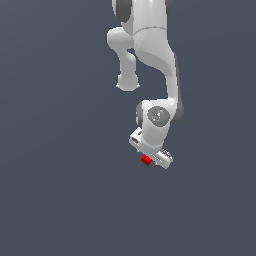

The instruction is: Stack the red cube on top of the green cube.

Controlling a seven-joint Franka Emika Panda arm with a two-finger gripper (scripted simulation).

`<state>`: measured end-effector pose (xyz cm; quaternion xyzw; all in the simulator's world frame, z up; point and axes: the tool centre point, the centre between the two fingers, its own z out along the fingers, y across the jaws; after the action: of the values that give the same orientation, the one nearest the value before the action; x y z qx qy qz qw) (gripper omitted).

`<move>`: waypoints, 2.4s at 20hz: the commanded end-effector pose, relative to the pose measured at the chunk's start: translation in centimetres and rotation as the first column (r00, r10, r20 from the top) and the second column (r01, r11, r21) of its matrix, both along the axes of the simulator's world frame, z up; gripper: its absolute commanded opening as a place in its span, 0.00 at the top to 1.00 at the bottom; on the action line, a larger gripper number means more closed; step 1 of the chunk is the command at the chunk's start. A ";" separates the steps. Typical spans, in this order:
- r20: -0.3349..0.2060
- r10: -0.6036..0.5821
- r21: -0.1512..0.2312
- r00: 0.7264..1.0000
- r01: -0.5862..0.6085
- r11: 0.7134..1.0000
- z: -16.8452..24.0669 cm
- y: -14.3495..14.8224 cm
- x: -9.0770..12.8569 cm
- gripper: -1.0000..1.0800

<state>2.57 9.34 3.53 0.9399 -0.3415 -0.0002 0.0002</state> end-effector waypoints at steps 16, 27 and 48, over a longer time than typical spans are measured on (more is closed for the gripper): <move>0.000 -0.001 0.000 1.000 0.001 1.000 -1.5 0.0 0.1 1.00; 0.000 -0.001 0.000 1.000 0.001 1.000 1.6 0.0 0.0 1.00; 0.001 -0.002 0.000 1.000 0.002 1.000 8.0 -0.1 -0.3 1.00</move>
<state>2.43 9.30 11.64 0.9396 -0.3422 0.0003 -0.0002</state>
